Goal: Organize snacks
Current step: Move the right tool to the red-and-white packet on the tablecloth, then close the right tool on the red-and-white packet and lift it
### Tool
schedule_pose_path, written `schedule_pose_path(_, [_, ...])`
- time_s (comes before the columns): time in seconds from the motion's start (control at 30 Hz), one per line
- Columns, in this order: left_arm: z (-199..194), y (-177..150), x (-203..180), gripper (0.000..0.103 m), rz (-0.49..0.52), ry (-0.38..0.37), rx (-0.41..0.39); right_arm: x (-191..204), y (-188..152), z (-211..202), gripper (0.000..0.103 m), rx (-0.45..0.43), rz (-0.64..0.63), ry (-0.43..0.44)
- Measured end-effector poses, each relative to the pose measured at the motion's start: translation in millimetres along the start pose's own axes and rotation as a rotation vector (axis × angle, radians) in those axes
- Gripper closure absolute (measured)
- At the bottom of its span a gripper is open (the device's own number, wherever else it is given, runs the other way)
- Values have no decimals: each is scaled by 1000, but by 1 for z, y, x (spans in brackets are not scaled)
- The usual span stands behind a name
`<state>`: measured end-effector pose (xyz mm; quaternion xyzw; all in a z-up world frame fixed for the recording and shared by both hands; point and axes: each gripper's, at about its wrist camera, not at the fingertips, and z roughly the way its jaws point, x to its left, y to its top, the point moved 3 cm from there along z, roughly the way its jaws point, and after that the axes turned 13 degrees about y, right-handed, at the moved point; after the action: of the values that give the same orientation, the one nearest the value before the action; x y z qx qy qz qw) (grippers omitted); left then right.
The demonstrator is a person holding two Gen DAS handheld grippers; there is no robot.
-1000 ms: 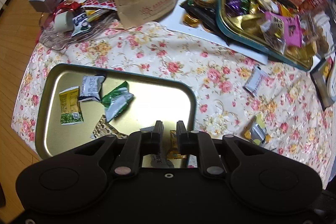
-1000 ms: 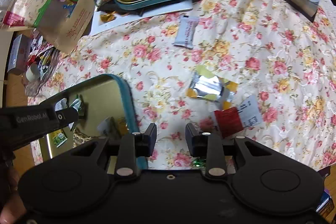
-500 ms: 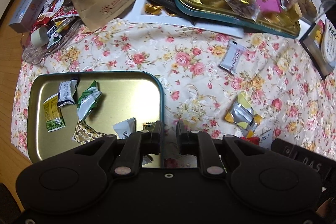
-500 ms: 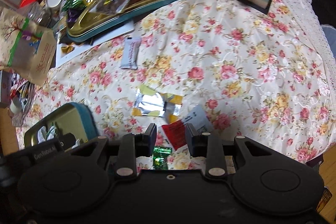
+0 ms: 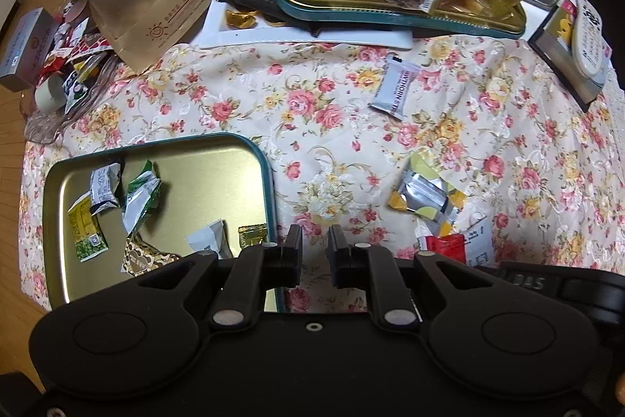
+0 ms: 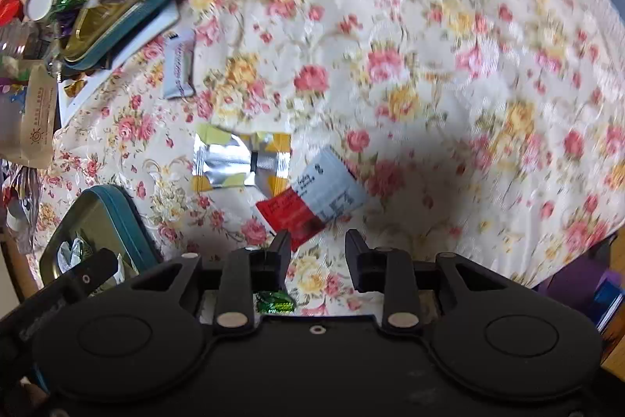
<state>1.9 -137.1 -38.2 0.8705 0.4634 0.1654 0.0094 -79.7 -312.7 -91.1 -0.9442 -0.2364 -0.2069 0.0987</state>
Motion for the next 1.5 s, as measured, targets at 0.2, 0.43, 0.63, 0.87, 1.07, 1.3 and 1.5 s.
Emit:
schedule_pose_path(0.2, [4,3,2,81,-20,-18,21,-9,-6,26,70,78,59,8])
schedule_pose_path(0.43, [6,6,6,81,-48,-41,34,-10,1,41,70,47,66,2])
schedule_pose_path(0.63, [9,13,6,81,-61,-42,43,-15,19,39,67,-14,133,87])
schedule_pose_path(0.87, [13,19,5,81,-64,-38,49,-11,32,35,60,-85,170,143])
schedule_pose_path(1.07, [16,21,7,81,-71,-34,54,0,38,41,59,-101,154,101])
schedule_pose_path(1.3, [16,20,11,81,-73,-35,51,26,23,58,63,-129,-12,-18])
schedule_pose_path(1.5, [15,18,11,81,-56,-39,45,30,17,58,67,-111,-64,-30])
